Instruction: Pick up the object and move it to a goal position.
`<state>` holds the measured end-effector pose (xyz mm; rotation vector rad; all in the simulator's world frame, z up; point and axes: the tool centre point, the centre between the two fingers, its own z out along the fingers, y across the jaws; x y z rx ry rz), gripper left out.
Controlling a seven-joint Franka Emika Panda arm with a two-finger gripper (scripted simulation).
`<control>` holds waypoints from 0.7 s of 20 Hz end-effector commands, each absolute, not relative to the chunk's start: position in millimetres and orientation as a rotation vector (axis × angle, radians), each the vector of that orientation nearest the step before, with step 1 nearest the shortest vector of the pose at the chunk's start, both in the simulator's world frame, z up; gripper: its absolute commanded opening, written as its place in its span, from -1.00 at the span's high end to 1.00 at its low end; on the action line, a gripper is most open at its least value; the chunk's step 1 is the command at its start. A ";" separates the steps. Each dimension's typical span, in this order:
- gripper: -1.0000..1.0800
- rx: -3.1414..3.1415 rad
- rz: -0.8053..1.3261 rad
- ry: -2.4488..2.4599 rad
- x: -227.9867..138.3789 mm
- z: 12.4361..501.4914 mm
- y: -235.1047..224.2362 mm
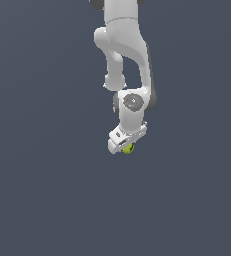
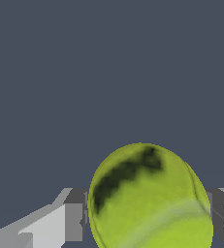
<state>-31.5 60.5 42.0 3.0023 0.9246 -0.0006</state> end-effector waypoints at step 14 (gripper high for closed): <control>1.00 3.002 0.001 0.925 -32.3 47.8 59.1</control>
